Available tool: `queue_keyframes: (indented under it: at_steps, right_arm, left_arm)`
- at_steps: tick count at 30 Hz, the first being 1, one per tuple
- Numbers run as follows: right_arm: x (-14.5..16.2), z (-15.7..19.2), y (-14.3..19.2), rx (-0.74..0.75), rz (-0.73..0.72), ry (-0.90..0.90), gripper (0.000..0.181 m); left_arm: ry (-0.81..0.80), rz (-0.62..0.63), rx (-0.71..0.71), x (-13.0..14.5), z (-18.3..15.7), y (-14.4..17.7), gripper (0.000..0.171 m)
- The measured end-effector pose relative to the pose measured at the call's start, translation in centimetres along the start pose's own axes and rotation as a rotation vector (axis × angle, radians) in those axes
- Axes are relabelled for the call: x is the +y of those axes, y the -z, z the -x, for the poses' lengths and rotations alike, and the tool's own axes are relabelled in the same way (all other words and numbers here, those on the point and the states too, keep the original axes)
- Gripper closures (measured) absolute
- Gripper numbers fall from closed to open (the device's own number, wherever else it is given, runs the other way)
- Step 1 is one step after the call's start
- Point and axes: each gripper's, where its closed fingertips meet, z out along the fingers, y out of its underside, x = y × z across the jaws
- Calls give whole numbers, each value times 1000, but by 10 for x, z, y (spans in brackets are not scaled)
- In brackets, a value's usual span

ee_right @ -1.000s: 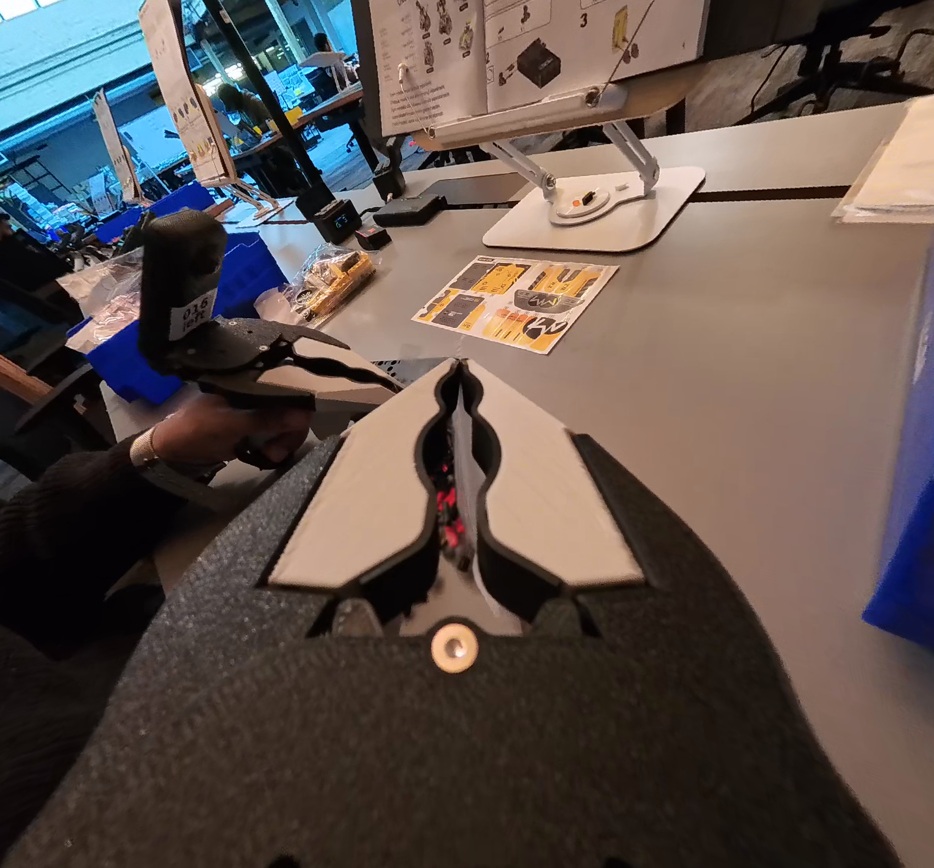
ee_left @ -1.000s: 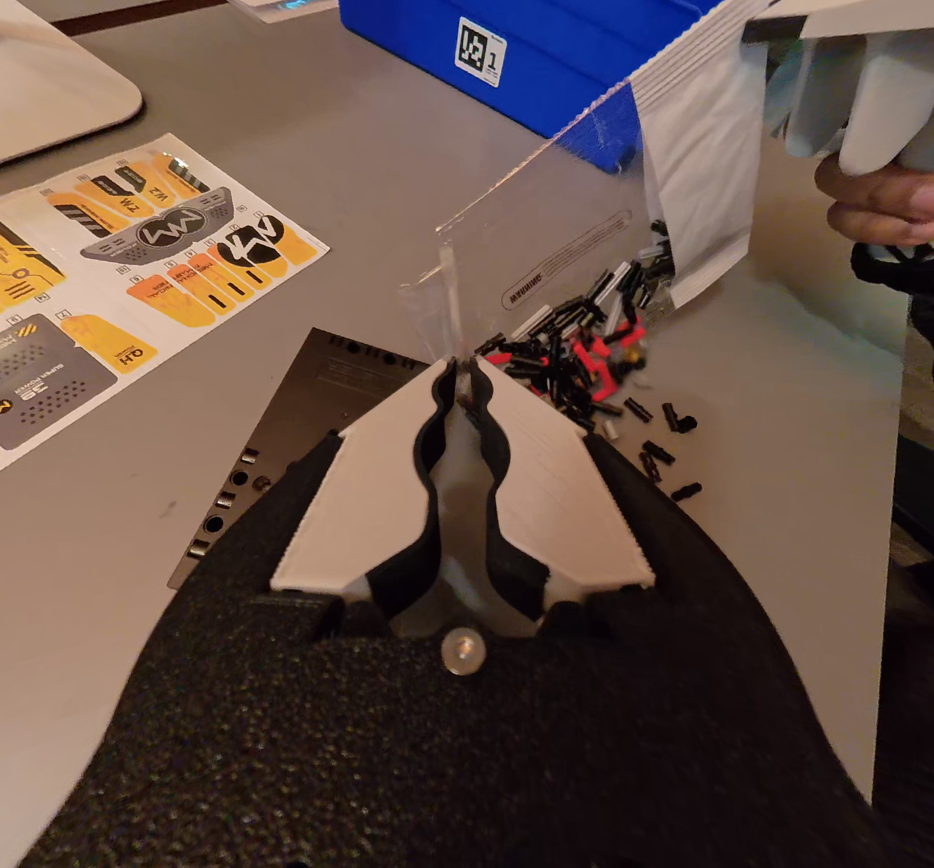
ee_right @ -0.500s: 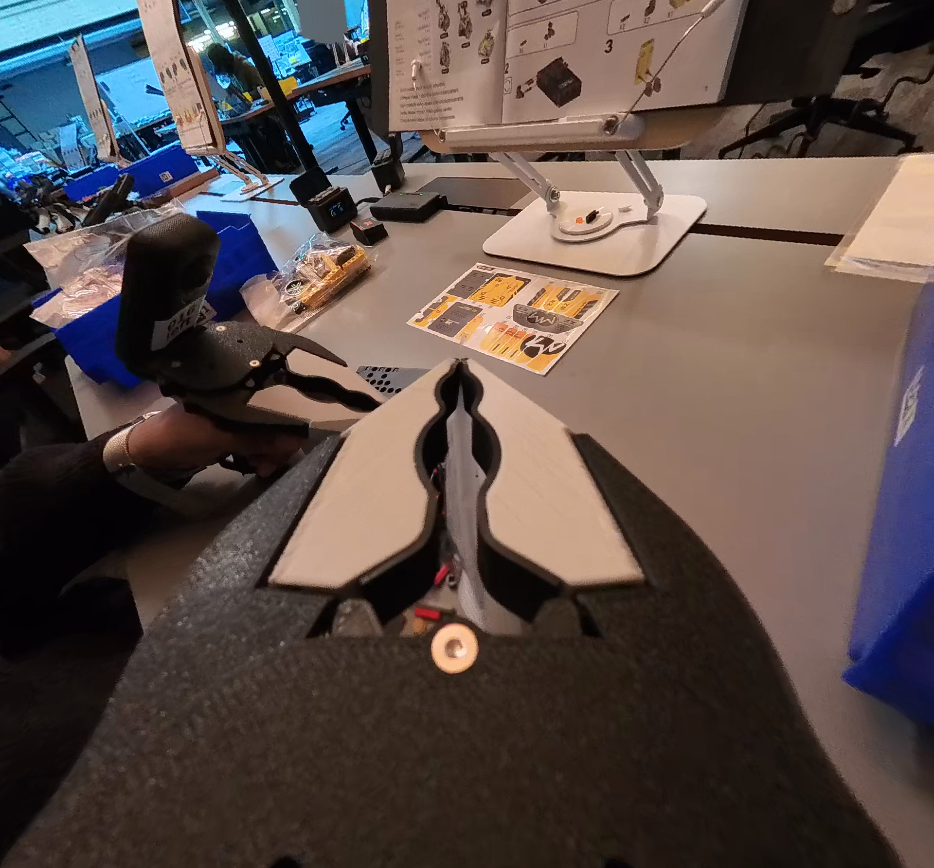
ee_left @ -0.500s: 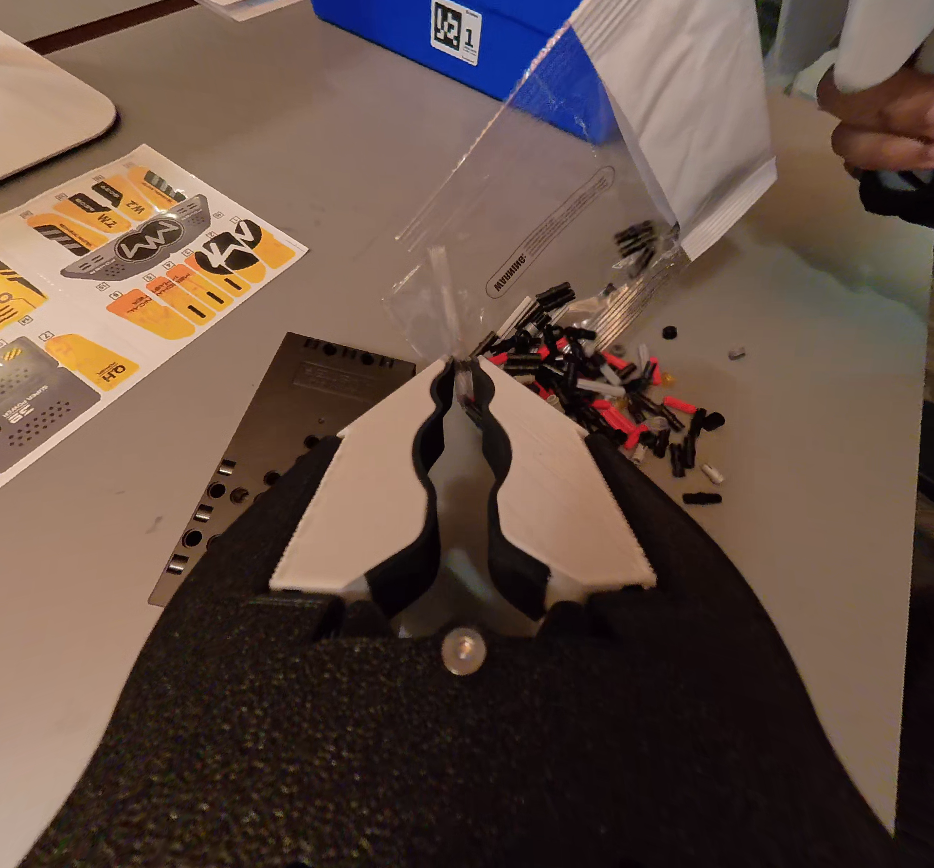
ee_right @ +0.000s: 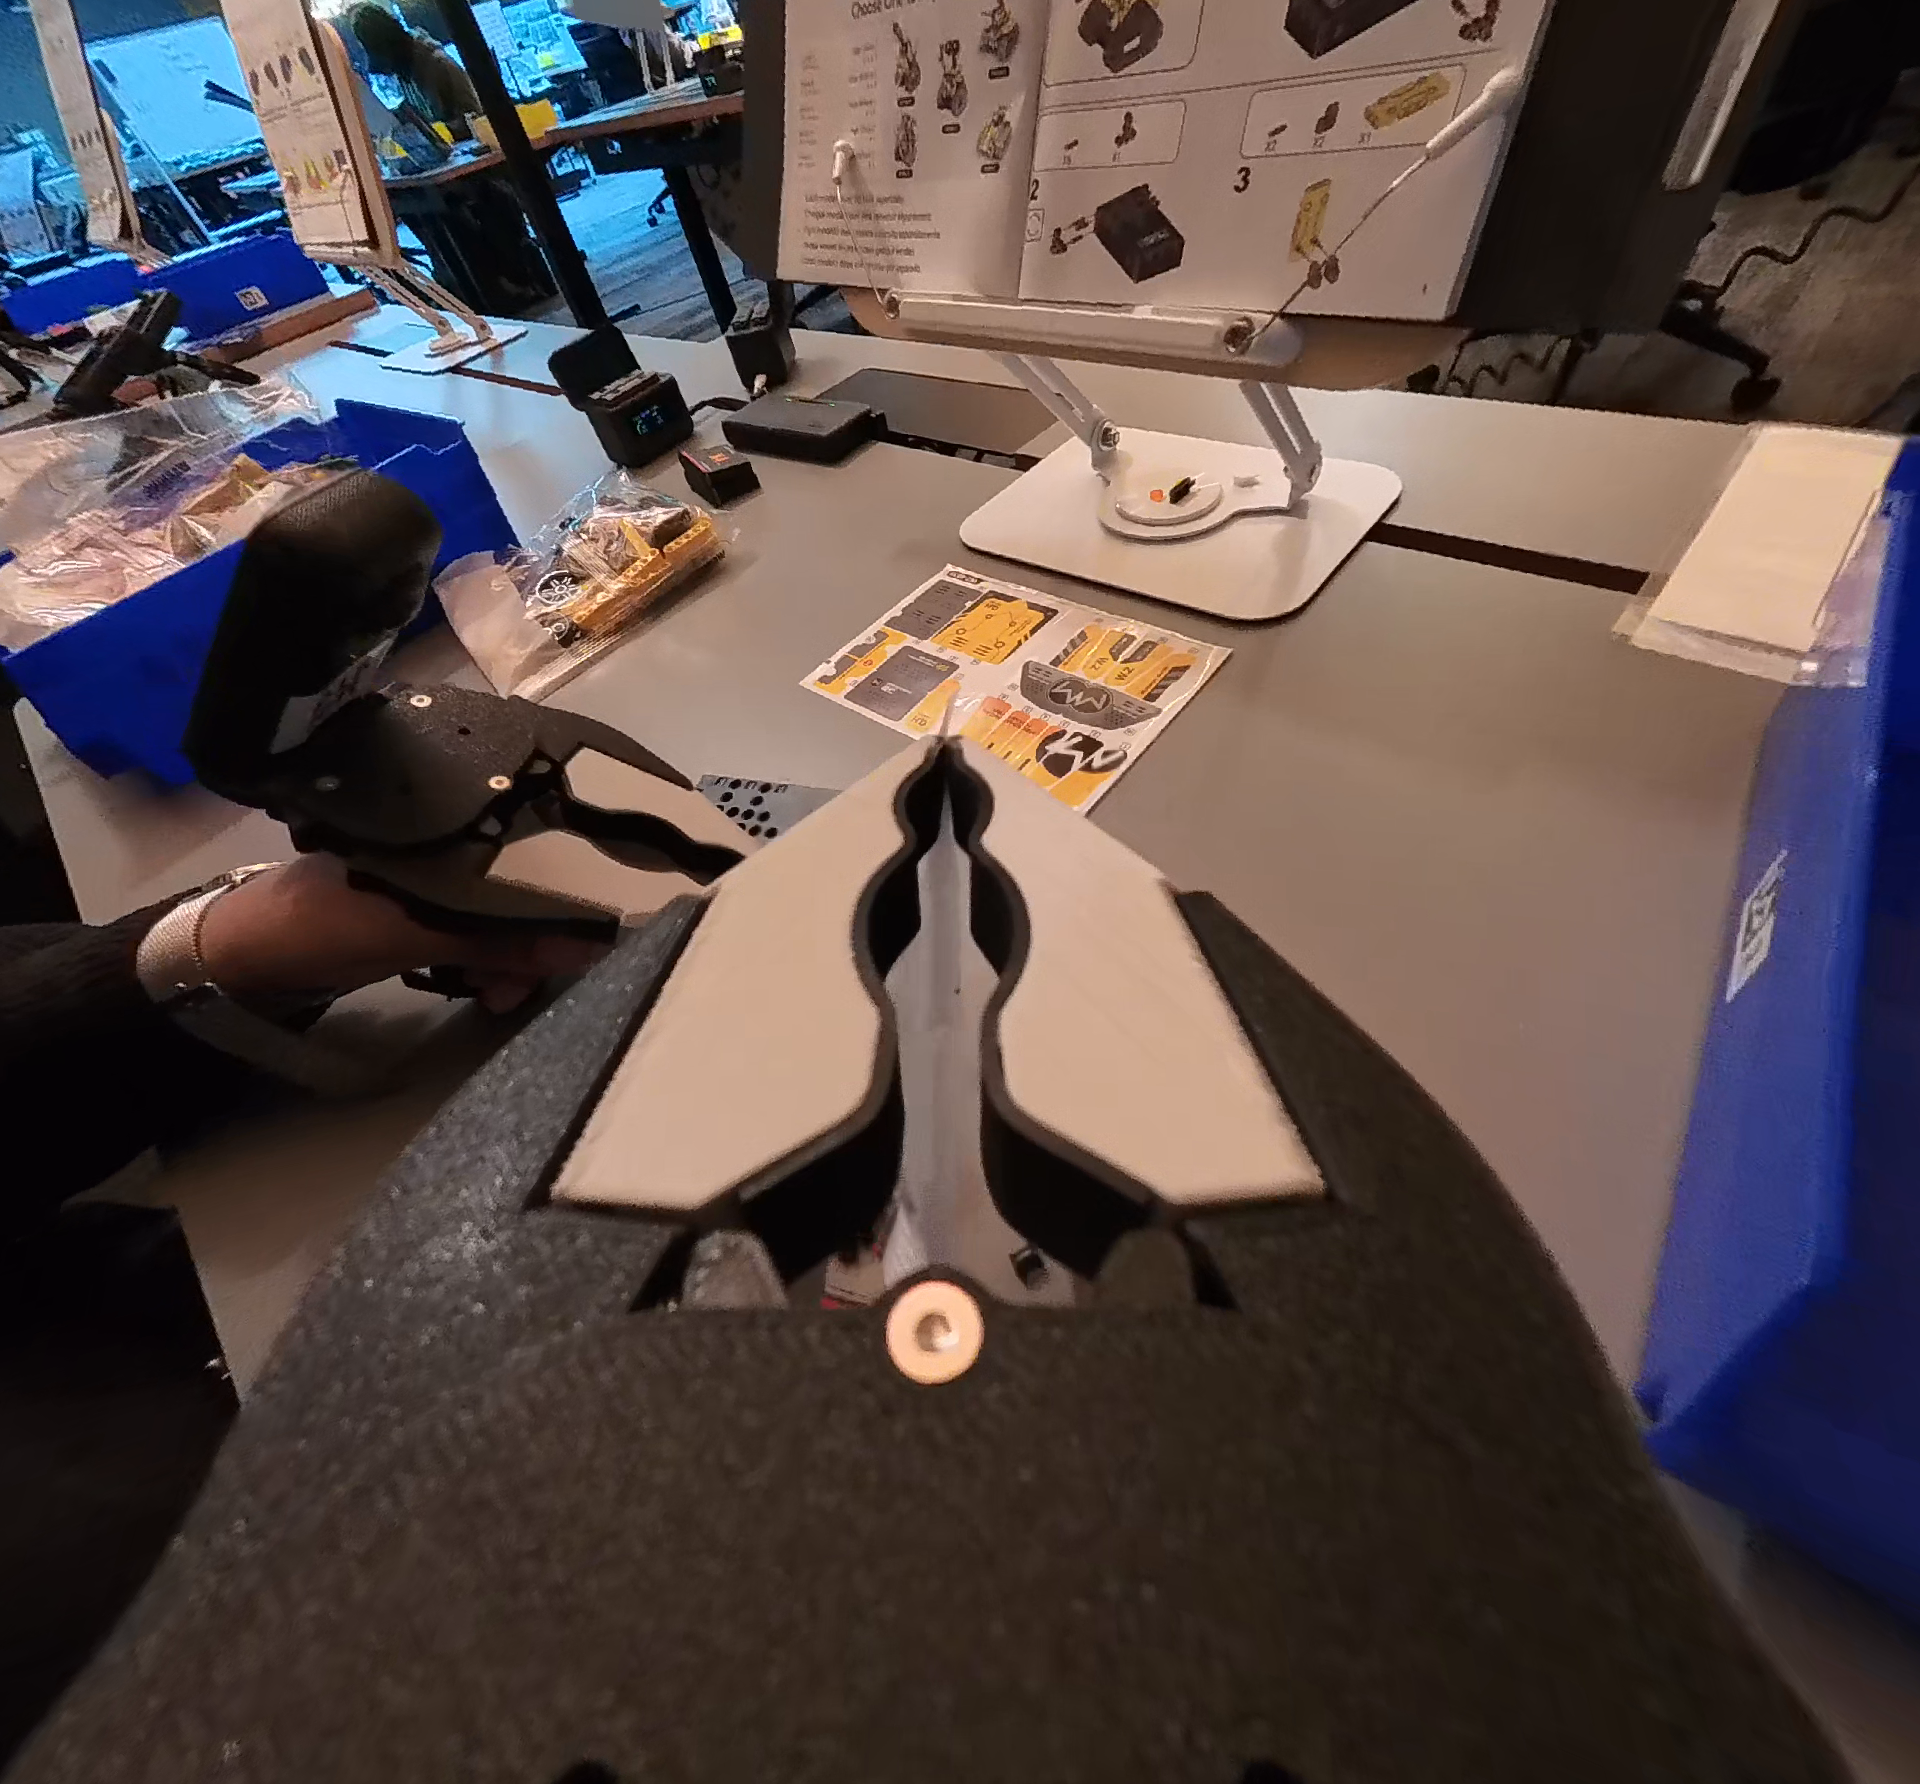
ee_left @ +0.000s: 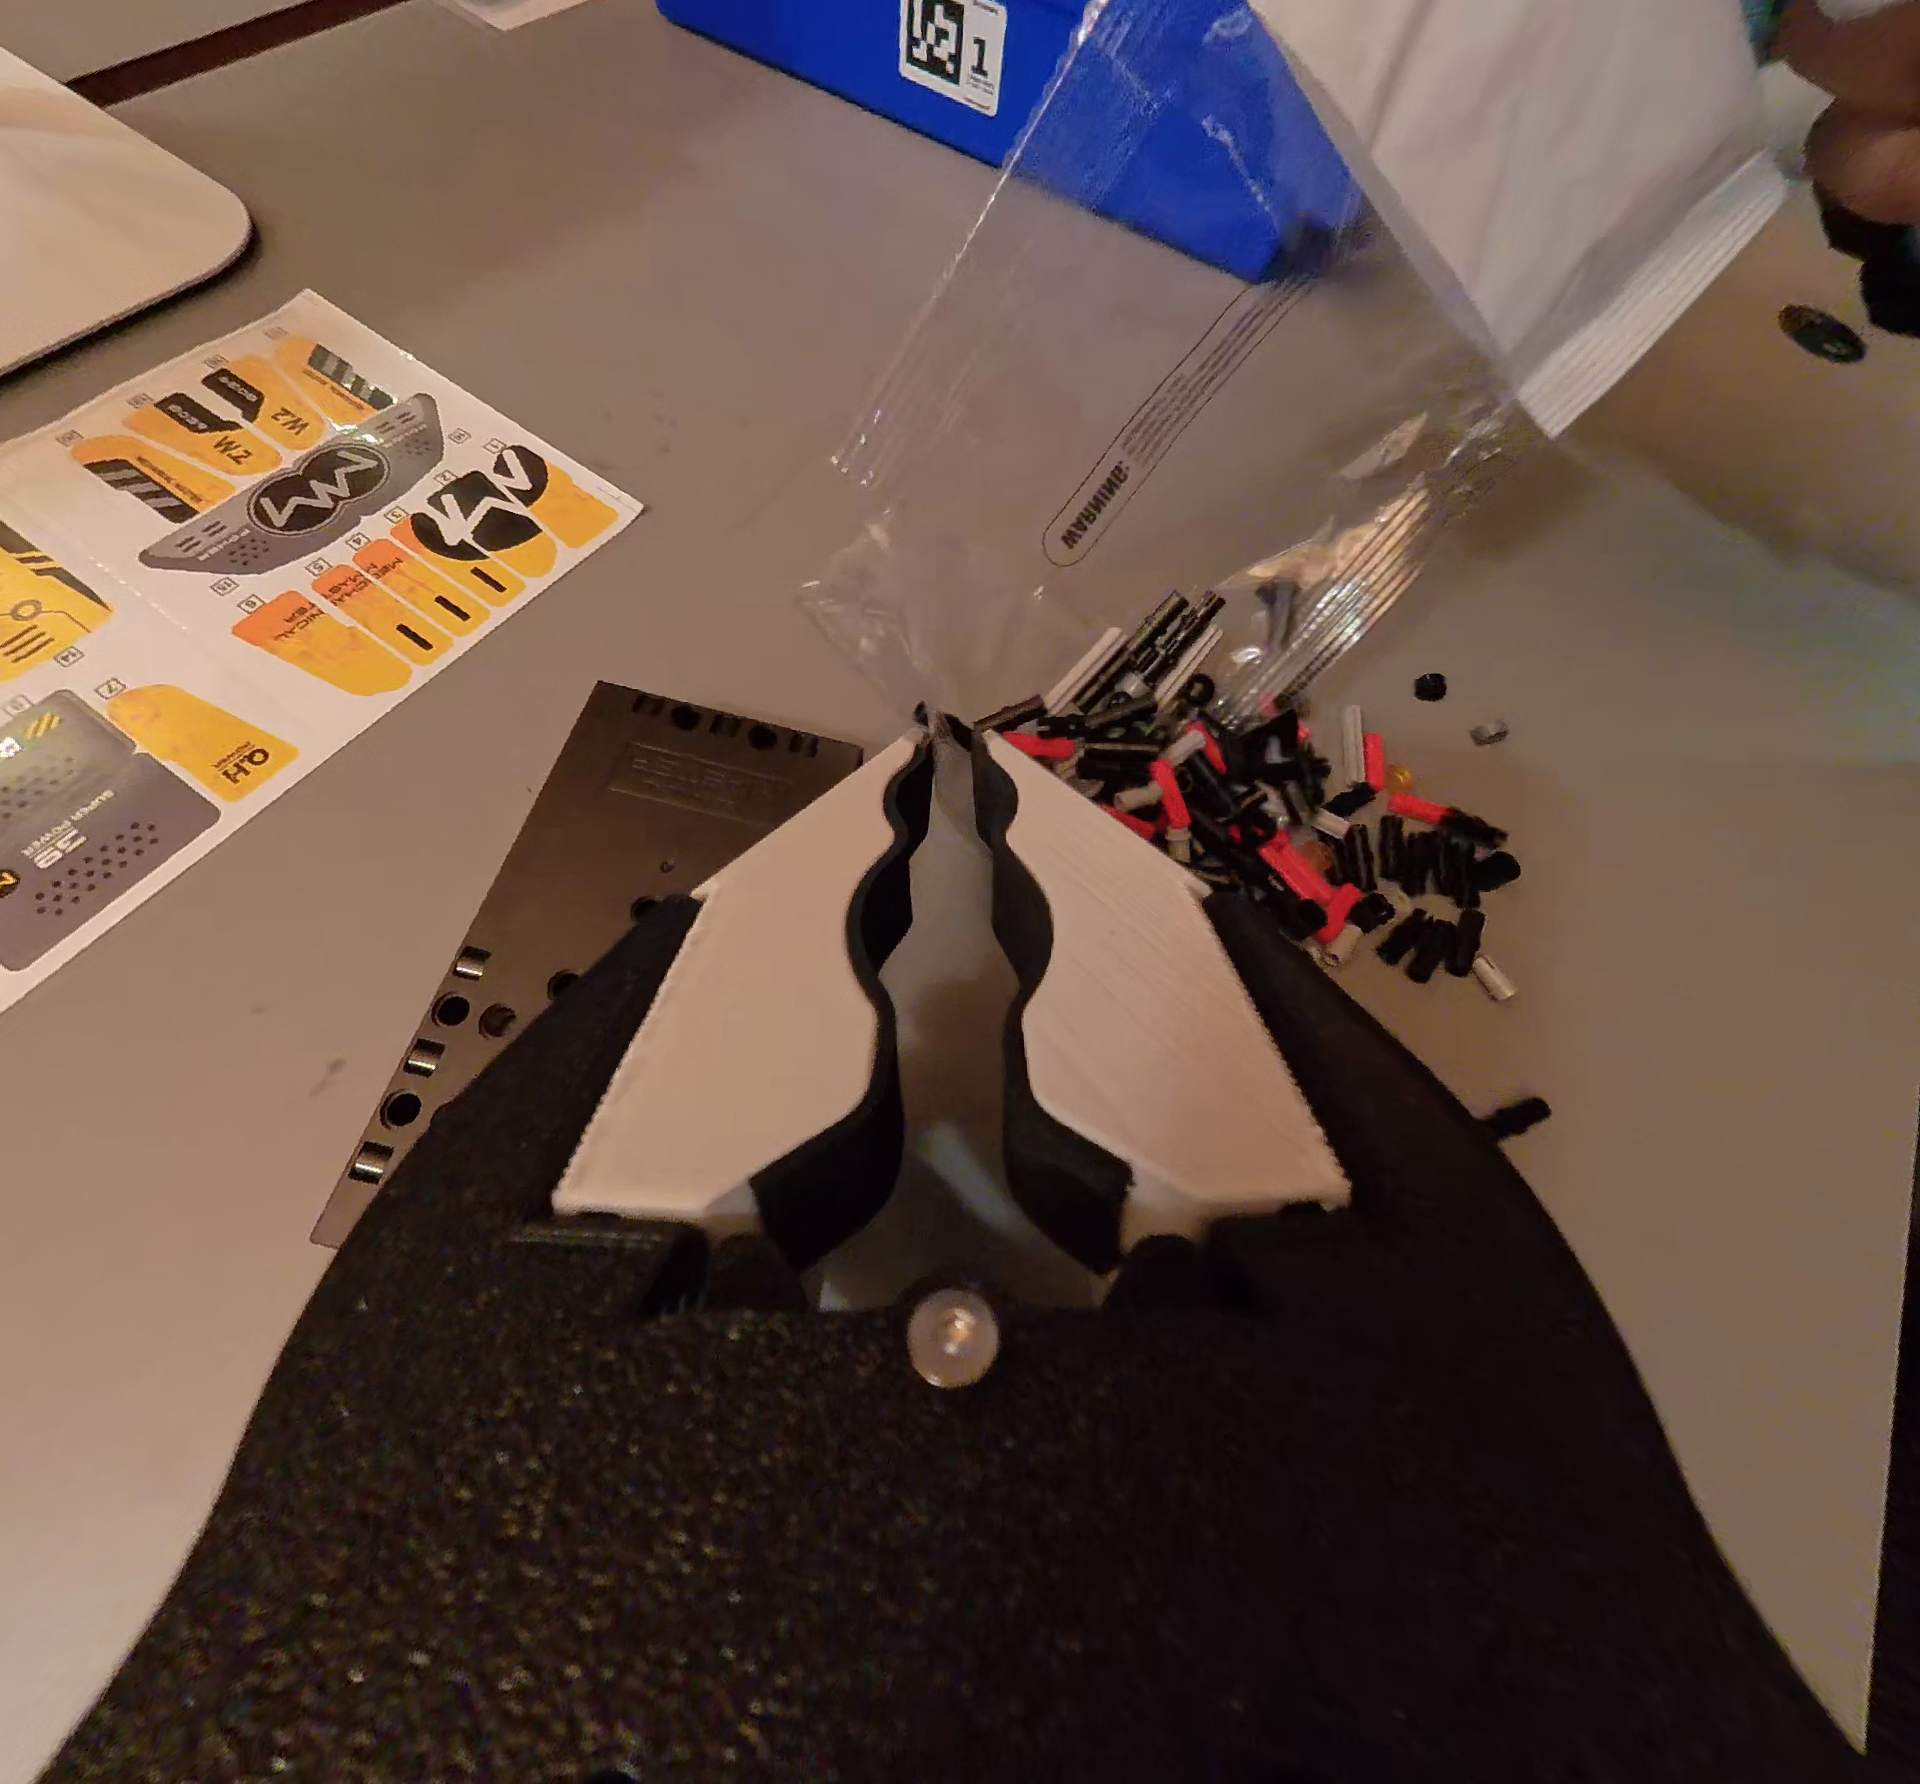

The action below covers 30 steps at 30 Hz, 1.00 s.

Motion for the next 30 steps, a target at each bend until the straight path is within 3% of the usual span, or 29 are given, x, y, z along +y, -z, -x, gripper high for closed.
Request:
queue_keyframes:
  at_steps: [22,30]
  right_arm:
    - [-33,22,0,8,-50,198,181]
    - [-31,29,5,7,-50,225,181]
  left_arm:
    - [-14,28,-9,4,0,-3,163]
    - [-14,11,-23,1,2,-2,164]
